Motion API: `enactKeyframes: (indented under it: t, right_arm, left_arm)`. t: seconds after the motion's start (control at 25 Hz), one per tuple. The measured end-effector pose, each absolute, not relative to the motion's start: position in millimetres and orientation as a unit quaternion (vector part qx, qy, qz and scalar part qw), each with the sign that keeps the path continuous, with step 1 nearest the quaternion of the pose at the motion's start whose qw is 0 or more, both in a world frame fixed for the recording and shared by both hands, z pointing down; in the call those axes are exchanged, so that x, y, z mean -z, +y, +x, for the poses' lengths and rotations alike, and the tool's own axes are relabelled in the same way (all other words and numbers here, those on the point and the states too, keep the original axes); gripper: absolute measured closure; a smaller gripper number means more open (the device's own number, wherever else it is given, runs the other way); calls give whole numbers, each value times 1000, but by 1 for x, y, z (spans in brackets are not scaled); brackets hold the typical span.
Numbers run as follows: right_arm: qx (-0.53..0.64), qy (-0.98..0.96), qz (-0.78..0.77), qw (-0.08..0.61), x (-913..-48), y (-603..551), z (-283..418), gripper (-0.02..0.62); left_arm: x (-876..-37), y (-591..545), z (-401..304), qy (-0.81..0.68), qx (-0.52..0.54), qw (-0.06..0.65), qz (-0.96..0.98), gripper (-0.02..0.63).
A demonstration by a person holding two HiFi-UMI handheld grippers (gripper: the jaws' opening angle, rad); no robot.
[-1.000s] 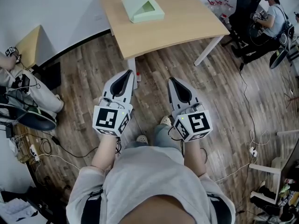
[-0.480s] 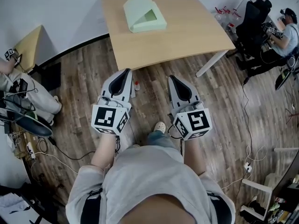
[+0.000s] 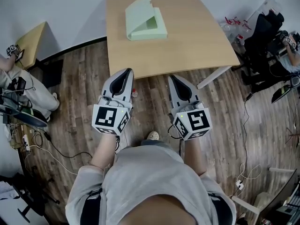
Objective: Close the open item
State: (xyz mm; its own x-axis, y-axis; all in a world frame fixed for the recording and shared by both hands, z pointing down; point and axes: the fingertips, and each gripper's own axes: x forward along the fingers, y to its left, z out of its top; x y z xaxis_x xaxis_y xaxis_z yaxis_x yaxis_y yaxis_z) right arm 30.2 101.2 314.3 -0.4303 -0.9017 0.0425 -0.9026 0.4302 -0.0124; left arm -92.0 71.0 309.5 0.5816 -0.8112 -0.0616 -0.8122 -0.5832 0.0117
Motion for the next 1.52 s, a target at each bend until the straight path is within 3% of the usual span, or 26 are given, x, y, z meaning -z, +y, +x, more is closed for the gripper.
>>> enactKeyframes:
  t: [0.56,1.52]
  right_arm:
    - [-32,-863,504,14,-331,43,77,584]
    - [-37,-854,519,8,-331,-135,67,584]
  left_arm:
    - [-318,24,-47,487,-24,9,-873,591]
    - [-318,-157,-53,468,-14,16,-883,591]
